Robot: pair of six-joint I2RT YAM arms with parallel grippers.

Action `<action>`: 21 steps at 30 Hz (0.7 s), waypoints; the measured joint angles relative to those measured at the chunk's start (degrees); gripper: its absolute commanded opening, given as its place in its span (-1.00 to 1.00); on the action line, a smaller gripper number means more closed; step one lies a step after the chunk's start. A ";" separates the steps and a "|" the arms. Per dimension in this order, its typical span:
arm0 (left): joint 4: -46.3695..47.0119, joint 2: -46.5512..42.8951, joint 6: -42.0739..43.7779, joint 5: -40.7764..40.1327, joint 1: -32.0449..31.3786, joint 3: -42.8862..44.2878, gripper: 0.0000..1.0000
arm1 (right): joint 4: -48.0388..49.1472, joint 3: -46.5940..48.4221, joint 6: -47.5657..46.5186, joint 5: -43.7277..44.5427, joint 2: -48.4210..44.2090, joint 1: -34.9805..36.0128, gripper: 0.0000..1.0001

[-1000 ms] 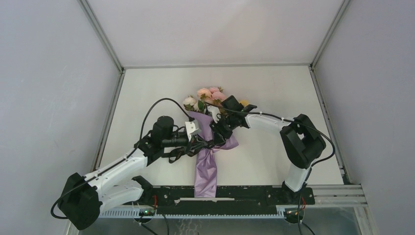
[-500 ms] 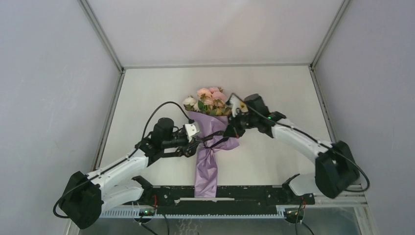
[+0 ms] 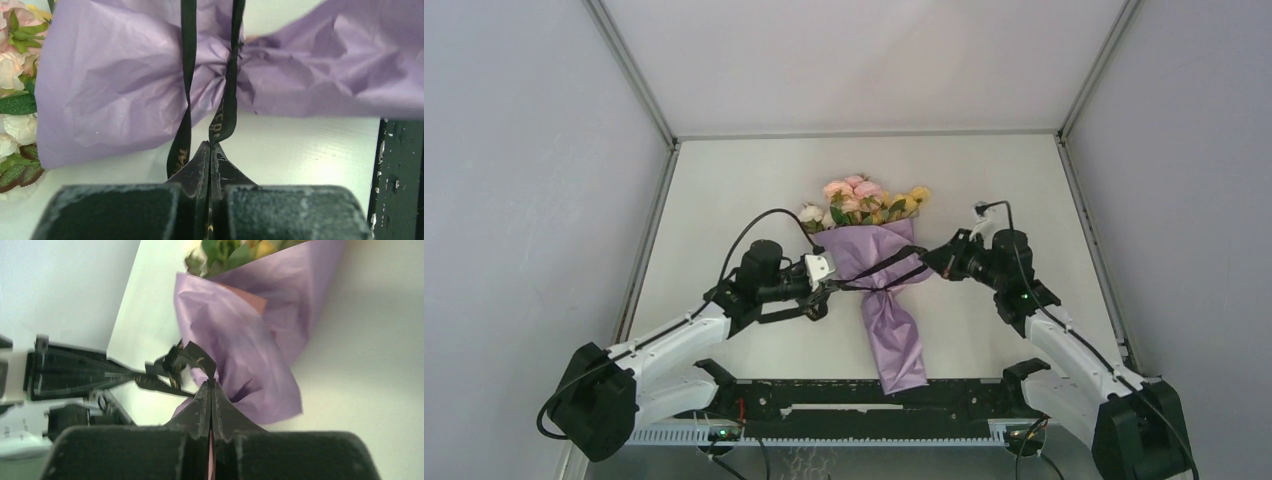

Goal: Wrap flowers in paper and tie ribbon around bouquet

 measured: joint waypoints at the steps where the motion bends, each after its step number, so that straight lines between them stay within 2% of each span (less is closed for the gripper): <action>1: -0.02 0.07 0.37 0.11 0.00 0.00 -1.00 | -0.52 0.00 1.22 1.09 -0.74 -0.98 -0.80; 3: 0.00 0.07 1.38 0.28 -0.20 0.00 -1.00 | -3.30 0.04 4.02 3.37 -1.77 -3.32 -0.41; 4: 0.04 0.07 1.86 0.31 -0.46 0.00 -1.00 | -5.20 0.07 4.94 4.13 -1.81 -4.28 -0.30; 9: 1.66 0.07 3.45 0.81 -3.54 -1.03 -1.00 | -19.10 0.07 5.88 8.00 -1.60 -7.74 0.05; 12: 2.54 -0.09 4.17 1.31 -5.01 -2.73 -1.00 | -25.81 1.81 3.39 12.68 -5.70 -7.50 0.06; 15: 3.26 -0.59 4.37 1.33 -5.40 -4.57 -1.00 | -25.55 7.06 -1.14 15.13 -6.21 -3.19 0.12; 18: 3.72 -1.40 4.52 1.33 -5.55 -5.84 -1.00 | -23.43 18.08 -9.60 13.31 1.68 6.23 0.12; 21: 4.24 -2.40 4.70 1.33 -5.79 -6.86 -1.00 | -24.65 36.79 -19.93 6.40 17.59 14.03 0.02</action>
